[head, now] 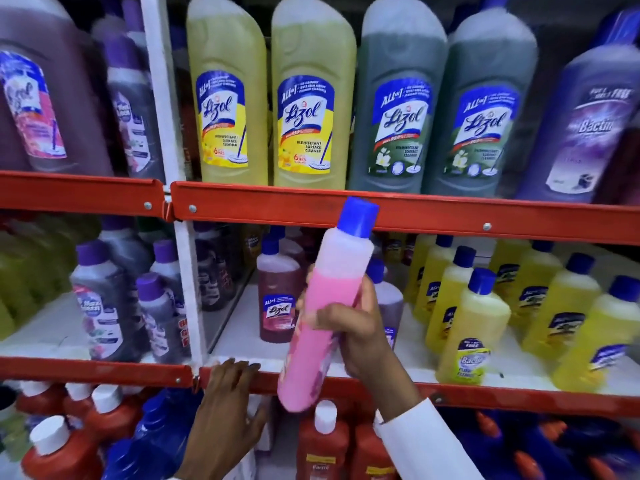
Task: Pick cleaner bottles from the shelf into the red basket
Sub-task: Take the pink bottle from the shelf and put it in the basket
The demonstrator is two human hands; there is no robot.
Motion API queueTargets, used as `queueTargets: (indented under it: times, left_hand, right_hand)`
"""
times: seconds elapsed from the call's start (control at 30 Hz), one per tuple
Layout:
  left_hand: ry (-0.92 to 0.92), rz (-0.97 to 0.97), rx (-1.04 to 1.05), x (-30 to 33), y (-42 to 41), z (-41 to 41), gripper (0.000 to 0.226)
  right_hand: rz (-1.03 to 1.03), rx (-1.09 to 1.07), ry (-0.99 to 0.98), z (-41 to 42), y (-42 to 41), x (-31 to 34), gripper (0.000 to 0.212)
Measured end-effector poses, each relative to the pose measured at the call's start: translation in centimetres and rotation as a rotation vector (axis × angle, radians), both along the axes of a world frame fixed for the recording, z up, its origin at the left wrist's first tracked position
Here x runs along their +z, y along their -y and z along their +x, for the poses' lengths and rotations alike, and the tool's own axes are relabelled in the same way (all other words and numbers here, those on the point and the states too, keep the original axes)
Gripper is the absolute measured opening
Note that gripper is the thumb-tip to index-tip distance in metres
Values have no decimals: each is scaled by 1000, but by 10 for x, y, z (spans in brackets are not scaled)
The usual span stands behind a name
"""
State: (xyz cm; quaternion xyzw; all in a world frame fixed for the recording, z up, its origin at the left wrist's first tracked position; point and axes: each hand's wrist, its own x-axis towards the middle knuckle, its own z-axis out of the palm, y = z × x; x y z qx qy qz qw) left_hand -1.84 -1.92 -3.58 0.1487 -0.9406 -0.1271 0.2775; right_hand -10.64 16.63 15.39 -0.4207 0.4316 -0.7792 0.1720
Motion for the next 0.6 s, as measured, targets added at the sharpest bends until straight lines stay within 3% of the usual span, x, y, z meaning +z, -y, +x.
queueTargets:
  times: [0.13, 0.23, 0.37, 0.47, 0.6]
  left_hand:
    - [6, -49, 10, 4, -4, 4, 56]
    - [60, 73, 6, 13, -10, 8, 72]
    - [-68, 330, -288, 43, -44, 20, 87]
    - [-168, 550, -480, 74, -96, 25, 82]
    - [-278, 795, -512, 68, -150, 15, 53]
  right_hand:
    - [112, -369, -198, 10, 0, -6, 85]
    - [144, -422, -176, 14, -7, -14, 87]
    - [198, -426, -147, 16, -30, -28, 86]
    - [272, -436, -124, 17, -54, -47, 89]
    - [378, -427, -81, 21, -91, -82, 85]
